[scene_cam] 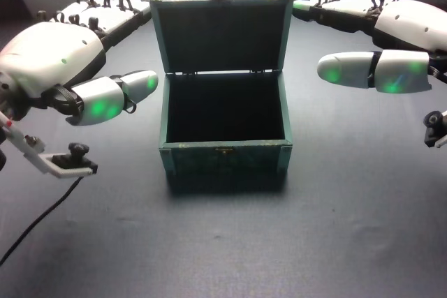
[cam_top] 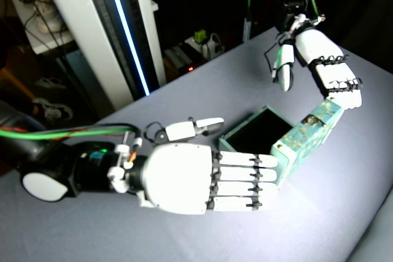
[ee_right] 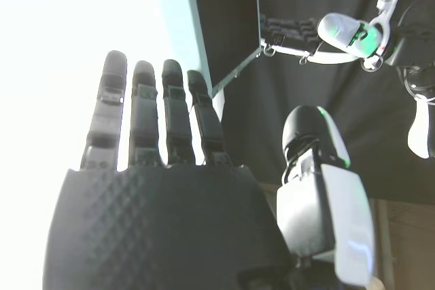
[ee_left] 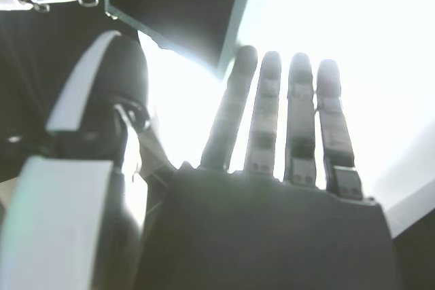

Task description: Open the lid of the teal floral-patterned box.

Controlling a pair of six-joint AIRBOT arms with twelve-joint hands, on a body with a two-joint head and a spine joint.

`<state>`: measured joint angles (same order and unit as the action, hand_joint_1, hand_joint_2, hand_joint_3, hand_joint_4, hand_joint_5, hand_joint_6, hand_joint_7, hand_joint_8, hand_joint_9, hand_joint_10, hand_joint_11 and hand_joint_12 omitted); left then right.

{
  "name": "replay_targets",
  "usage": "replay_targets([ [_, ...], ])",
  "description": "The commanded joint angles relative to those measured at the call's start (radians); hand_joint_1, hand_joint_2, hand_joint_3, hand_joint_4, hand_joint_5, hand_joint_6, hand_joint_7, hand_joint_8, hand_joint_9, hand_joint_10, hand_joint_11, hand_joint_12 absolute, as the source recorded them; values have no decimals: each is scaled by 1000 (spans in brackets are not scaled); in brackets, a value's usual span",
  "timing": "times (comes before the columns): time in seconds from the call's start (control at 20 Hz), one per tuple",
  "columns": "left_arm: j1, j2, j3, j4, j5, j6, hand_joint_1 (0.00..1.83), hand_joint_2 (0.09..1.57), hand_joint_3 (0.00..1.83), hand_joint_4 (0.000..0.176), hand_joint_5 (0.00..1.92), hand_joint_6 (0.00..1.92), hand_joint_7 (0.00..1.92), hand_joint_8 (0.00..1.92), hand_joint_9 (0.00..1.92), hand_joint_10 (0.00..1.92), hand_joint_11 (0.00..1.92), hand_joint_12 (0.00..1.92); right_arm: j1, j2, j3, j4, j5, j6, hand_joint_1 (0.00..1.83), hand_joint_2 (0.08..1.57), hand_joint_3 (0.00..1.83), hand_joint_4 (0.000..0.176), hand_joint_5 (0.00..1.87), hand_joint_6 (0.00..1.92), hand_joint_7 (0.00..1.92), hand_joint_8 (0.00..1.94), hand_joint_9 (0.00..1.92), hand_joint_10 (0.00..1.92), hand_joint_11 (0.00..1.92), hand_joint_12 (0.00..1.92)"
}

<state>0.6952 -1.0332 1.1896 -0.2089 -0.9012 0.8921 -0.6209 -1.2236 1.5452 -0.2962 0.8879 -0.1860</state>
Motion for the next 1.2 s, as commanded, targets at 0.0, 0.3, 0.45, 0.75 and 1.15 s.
replay_targets([
  [0.0,-17,-9,-1,41,-133,-7,62,1371,0,0,123,1,125,3,118,5,0,331,17,-7,-2,17,105,5,0,1260,10,0,201,4,194,1,133,4,0,223],
  [0.3,-15,3,4,10,-131,13,135,1361,0,0,105,0,109,0,100,1,0,297,28,-10,13,14,88,5,0,1249,0,0,178,1,164,1,106,2,0,142],
  [0.45,-15,14,4,-15,-137,32,56,1319,0,0,114,2,103,1,88,0,0,236,29,-10,28,27,75,5,0,1253,0,0,179,2,165,1,102,1,2,103],
  [0.75,6,39,5,-75,-165,52,69,1371,5,0,102,0,112,0,80,0,0,215,29,-5,43,76,48,-19,0,1240,0,0,200,1,189,1,111,5,56,29],
  [1.15,136,161,-109,-136,-399,55,62,1376,9,0,108,8,102,7,61,14,42,20,-7,75,-33,178,142,-55,0,1264,9,0,229,10,185,5,109,5,91,51],
])
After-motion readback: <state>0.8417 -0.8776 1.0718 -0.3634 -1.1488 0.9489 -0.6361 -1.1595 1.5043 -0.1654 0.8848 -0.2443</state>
